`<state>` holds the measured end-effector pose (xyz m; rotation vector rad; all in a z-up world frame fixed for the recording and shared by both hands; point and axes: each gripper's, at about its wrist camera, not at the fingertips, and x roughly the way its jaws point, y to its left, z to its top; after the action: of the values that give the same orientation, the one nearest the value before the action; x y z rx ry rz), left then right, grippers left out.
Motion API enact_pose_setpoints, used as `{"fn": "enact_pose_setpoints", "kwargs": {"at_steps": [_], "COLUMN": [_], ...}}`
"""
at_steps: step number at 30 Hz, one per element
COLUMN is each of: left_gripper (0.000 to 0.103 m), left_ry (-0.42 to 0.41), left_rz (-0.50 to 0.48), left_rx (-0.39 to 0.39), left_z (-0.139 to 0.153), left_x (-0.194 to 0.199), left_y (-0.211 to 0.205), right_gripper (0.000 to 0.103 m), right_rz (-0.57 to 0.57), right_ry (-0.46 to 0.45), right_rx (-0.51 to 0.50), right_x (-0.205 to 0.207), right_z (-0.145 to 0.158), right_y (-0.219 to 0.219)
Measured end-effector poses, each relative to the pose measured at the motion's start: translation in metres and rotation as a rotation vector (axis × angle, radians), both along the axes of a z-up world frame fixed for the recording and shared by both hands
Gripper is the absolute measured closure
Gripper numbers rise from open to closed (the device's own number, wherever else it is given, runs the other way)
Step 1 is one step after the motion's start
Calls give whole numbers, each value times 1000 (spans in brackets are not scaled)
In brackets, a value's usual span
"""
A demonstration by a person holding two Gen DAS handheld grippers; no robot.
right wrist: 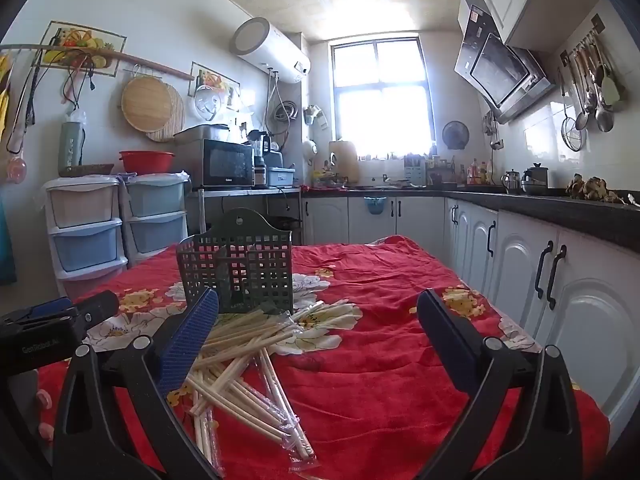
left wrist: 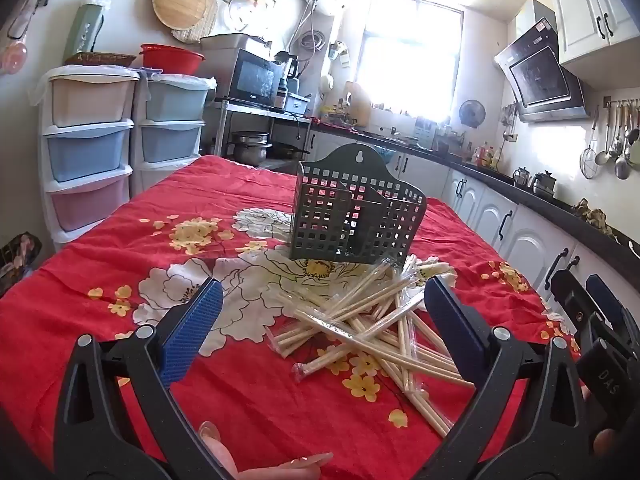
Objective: Organize utensils
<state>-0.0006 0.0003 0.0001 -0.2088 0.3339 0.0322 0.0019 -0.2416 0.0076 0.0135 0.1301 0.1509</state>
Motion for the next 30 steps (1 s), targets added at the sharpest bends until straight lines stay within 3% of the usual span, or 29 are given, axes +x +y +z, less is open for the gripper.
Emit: {"fn": "enact_pose_setpoints", "kwargs": {"at_steps": [30], "left_gripper": [10], "left_ry": [12], "left_rz": [5], "left_rx": [8], "left_z": [0], "left_x": [-1], "left_y": [0], "right_gripper": [6], "right_rz": [0], "right_ry": [-2], "right_rx": [0], "right_x": [0], "right_z": [0], "right_y": [0]}}
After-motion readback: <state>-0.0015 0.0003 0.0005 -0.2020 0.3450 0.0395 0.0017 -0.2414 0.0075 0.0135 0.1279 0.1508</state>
